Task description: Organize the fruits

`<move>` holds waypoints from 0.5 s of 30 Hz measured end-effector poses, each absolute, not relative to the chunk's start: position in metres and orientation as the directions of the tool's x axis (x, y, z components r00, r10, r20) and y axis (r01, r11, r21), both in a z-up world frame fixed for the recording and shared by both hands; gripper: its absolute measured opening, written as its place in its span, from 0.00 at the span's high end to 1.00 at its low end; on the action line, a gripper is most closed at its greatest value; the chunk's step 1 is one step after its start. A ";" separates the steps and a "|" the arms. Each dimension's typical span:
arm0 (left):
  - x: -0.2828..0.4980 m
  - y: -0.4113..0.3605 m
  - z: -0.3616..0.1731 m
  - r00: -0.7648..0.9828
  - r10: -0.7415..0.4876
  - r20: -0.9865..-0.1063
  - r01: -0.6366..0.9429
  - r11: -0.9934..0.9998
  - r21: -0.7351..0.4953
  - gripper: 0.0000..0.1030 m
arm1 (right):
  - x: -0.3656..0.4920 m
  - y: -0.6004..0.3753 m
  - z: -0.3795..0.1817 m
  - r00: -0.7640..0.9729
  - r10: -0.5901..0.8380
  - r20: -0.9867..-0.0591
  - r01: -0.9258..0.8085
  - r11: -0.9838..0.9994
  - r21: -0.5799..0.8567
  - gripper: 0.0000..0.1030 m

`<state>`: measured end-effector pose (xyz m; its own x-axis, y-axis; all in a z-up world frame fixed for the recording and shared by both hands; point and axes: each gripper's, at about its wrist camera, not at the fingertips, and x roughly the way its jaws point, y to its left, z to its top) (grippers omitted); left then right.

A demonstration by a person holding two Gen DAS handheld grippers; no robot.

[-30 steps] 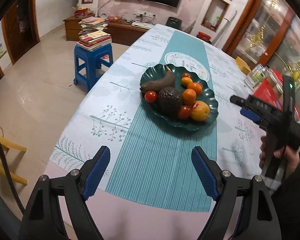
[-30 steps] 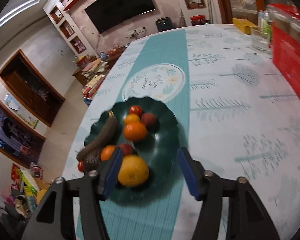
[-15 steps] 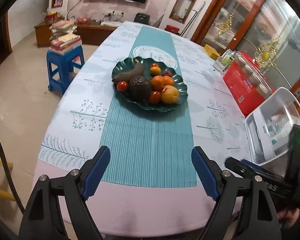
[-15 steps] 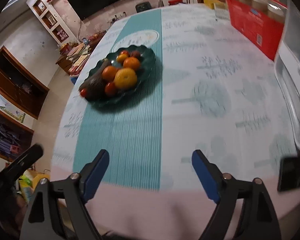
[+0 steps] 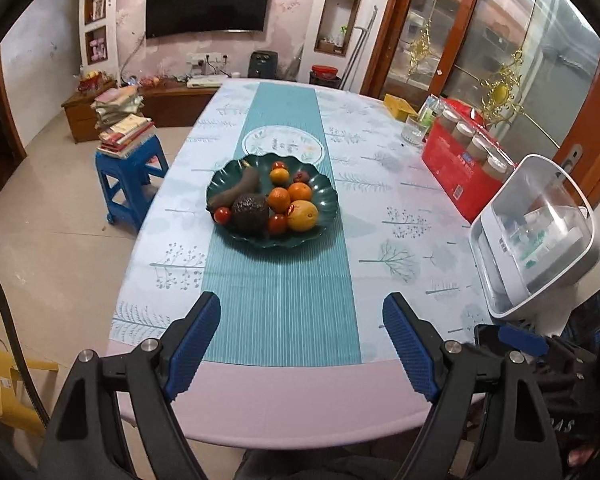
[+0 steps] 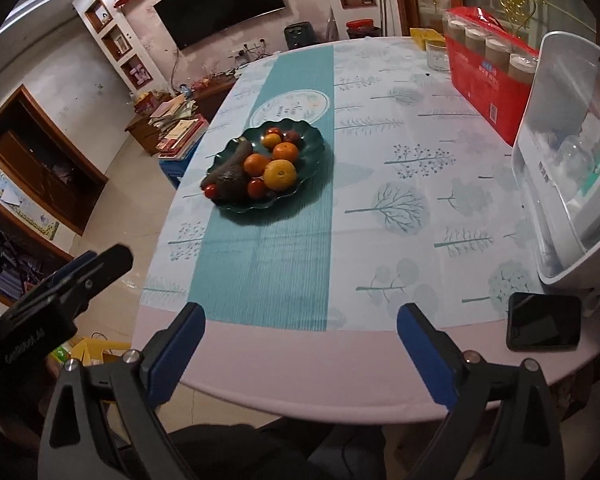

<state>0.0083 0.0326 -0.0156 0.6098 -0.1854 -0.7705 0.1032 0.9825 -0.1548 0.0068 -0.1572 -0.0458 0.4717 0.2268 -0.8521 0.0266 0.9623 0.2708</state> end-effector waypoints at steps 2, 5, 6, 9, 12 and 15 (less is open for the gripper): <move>0.003 0.027 -0.012 0.611 -0.172 -0.773 0.106 0.985 -0.135 0.20 | 0.002 -0.155 -0.041 0.474 0.232 -0.850 0.018 0.962 0.272 0.05; 0.000 0.020 -0.010 0.616 -0.156 -0.772 0.108 0.988 -0.114 0.20 | -0.007 -0.150 -0.036 0.489 0.208 -0.847 -0.001 0.971 0.238 0.05; -0.002 0.018 -0.009 0.626 -0.150 -0.765 0.112 0.988 -0.102 0.19 | -0.009 -0.150 -0.035 0.498 0.205 -0.843 -0.008 0.973 0.232 0.05; -0.004 0.013 -0.012 0.617 -0.119 -0.778 0.103 0.992 -0.070 0.16 | -0.014 -0.149 -0.035 0.507 0.207 -0.837 -0.029 0.974 0.223 0.05; -0.005 0.010 -0.014 0.615 -0.094 -0.783 0.090 0.995 -0.050 0.15 | -0.016 -0.152 -0.040 0.493 0.206 -0.845 -0.026 0.975 0.222 0.05; -0.006 0.007 -0.013 0.622 -0.086 -0.779 0.084 0.996 -0.043 0.09 | -0.017 -0.159 -0.041 0.501 0.176 -0.848 0.014 0.977 0.211 0.05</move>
<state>-0.0056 0.0074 -0.0125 0.6216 -0.0860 -0.7786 0.0836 0.9956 -0.0432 -0.0172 -0.1587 -0.0408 0.5007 0.1758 -0.8476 0.0136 0.9774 0.2108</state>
